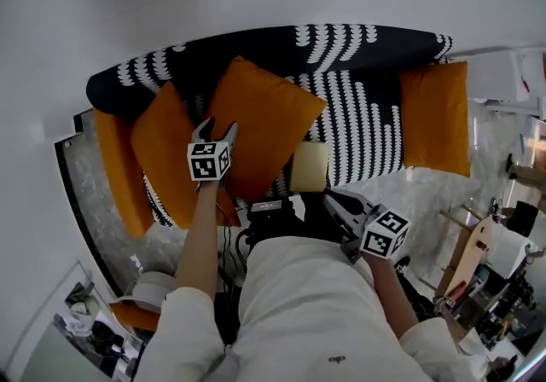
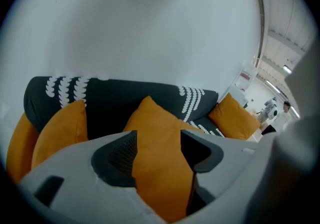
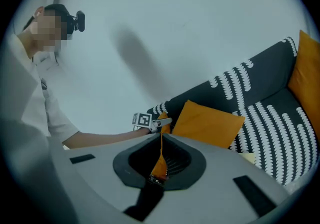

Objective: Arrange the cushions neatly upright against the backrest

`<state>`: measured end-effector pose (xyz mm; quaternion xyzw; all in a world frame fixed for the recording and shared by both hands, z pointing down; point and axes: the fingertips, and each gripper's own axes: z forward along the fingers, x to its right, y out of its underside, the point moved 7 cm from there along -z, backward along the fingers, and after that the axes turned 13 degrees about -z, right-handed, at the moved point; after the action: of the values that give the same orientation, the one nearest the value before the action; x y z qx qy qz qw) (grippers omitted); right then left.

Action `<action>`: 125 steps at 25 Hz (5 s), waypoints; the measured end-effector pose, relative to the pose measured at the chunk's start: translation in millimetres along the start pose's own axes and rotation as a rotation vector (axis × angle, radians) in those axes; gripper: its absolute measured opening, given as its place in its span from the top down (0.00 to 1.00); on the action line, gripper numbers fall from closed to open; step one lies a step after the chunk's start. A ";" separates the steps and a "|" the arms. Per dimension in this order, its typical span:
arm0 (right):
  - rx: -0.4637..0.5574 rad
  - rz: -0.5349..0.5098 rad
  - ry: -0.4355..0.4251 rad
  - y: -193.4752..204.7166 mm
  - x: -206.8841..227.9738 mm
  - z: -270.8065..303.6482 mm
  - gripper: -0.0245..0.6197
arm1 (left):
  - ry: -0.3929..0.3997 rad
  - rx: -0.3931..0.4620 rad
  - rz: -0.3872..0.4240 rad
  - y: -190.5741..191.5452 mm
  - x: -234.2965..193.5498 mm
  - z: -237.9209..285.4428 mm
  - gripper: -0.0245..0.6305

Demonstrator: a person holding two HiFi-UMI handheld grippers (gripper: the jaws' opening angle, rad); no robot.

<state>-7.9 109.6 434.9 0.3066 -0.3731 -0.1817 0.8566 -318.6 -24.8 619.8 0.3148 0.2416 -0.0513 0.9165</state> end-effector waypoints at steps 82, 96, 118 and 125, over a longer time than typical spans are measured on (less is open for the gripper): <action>0.183 -0.286 0.282 -114.4 107.0 -66.2 0.56 | 0.281 -0.102 0.377 66.7 286.7 -74.8 0.94; 0.023 -0.094 0.182 -77.8 228.6 -90.5 0.72 | 0.215 -0.129 0.296 97.9 374.0 -23.6 0.94; -0.071 -0.071 0.046 -44.9 271.2 -107.9 0.83 | -0.301 0.089 -0.262 141.4 231.6 -74.6 0.68; -0.076 -0.062 0.082 -36.6 282.2 -120.2 0.81 | -0.551 0.064 -0.409 168.1 152.8 -94.9 0.46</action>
<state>264.3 -23.2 495.5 0.2924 -0.3208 -0.2092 0.8763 -182.0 175.0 575.0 0.2630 0.0412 -0.3245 0.9076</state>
